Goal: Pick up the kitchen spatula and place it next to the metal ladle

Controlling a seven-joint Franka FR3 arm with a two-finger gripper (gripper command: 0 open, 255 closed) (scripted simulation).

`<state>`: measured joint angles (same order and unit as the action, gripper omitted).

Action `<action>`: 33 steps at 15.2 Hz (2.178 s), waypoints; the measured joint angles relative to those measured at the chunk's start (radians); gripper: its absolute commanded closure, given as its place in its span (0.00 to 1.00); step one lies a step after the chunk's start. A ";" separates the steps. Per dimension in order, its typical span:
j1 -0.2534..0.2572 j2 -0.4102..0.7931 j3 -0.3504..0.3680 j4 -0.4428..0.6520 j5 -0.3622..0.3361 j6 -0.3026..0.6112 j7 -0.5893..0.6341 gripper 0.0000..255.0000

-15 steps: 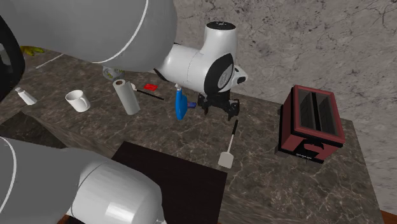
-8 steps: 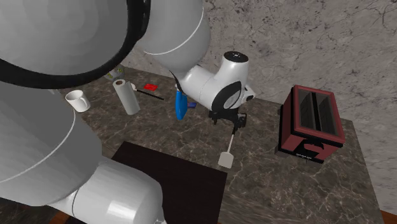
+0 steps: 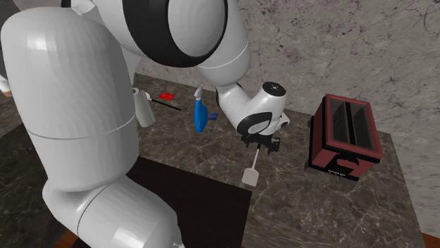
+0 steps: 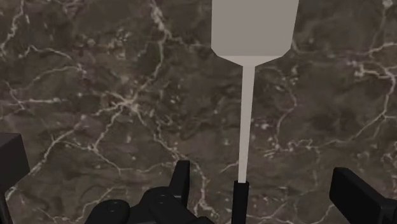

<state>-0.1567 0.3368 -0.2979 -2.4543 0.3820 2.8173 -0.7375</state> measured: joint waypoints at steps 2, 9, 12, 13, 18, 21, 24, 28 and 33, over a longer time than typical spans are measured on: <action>-0.023 0.038 0.028 0.019 0.032 0.018 -0.026 0.00; -0.080 0.132 0.099 0.054 0.098 0.079 -0.081 0.00; -0.083 0.136 0.102 0.056 0.101 0.081 -0.083 0.00; -0.083 0.136 0.103 0.056 0.101 0.081 -0.083 0.00; -0.083 0.136 0.103 0.056 0.101 0.082 -0.083 1.00; -0.083 0.136 0.103 0.056 0.101 0.082 -0.083 1.00; -0.083 0.136 0.103 0.056 0.101 0.082 -0.083 1.00; -0.062 0.105 0.078 0.046 0.081 0.060 -0.065 1.00; -0.019 0.038 0.023 0.028 0.028 0.009 -0.023 1.00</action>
<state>-0.1759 0.3751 -0.2750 -2.4262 0.4105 2.8263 -0.7601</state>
